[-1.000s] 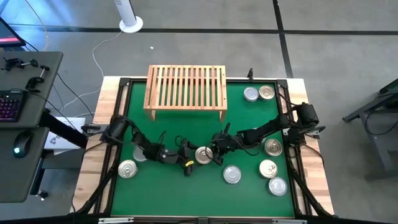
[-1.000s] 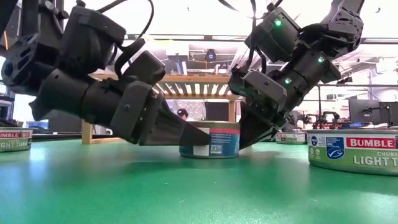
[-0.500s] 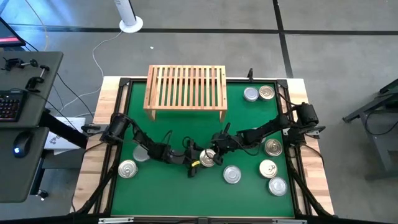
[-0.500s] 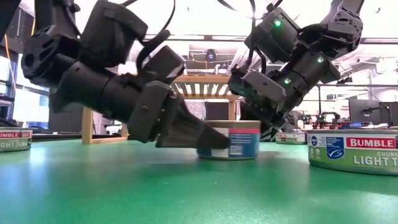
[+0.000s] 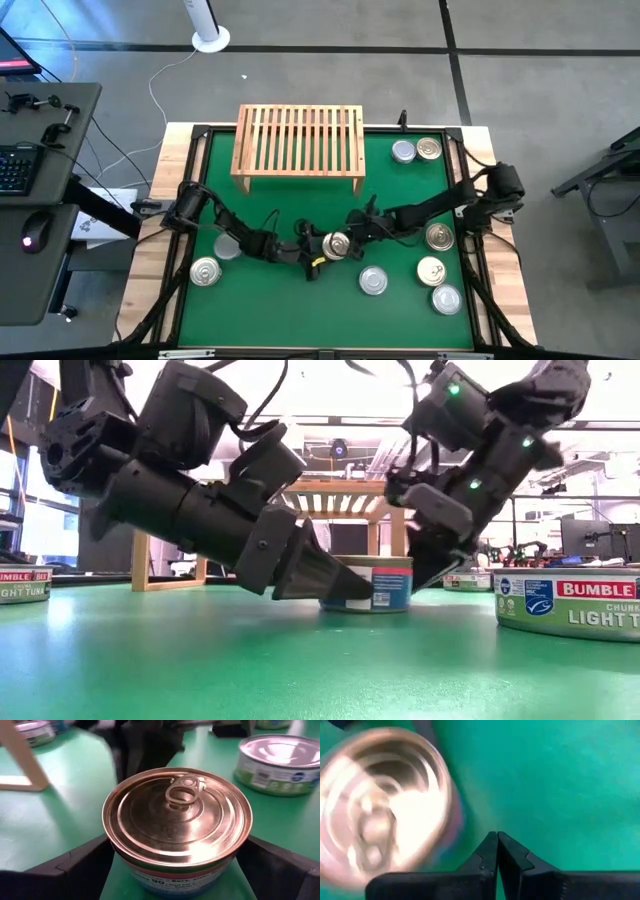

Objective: Stack canned seafood by type on shelf
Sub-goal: Put the blue pink tuna can on the shelf

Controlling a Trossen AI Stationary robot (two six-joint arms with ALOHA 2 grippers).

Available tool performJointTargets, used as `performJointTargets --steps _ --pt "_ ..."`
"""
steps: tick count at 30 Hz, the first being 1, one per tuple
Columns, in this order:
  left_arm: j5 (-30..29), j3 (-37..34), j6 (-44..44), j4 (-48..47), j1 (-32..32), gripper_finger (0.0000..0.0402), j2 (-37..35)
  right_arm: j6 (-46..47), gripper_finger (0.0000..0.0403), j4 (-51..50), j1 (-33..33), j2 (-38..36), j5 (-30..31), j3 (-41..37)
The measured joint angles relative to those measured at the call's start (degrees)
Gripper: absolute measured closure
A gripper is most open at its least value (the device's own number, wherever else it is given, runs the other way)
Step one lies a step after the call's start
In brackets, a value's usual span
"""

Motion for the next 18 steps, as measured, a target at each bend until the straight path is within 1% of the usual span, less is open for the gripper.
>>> performJointTargets --steps 2,5,9,15,18 --pt "-0.9 0.0 0.0 -0.2 -0.5 0.0023 0.0 0.0 0.0400 -3.3 0.6 -2.0 0.4 0.0" --pt "-0.9 -0.1 0.0 -0.2 -0.7 0.0023 0.0 -1.5 0.0400 -3.7 2.0 -2.8 0.2 -0.1" --pt "-0.7 -0.1 0.0 0.1 -0.8 0.0023 0.0 -1.6 0.0400 2.2 2.8 -1.7 0.1 -0.1" --pt "-0.4 -0.3 -0.5 1.7 -0.7 0.0023 0.1 -1.6 0.0400 9.9 2.7 2.3 -0.6 -0.2" --pt "0.9 -0.3 -0.7 2.3 -0.3 0.0023 0.2 -1.6 0.0400 13.0 2.3 3.9 -1.3 -0.2"
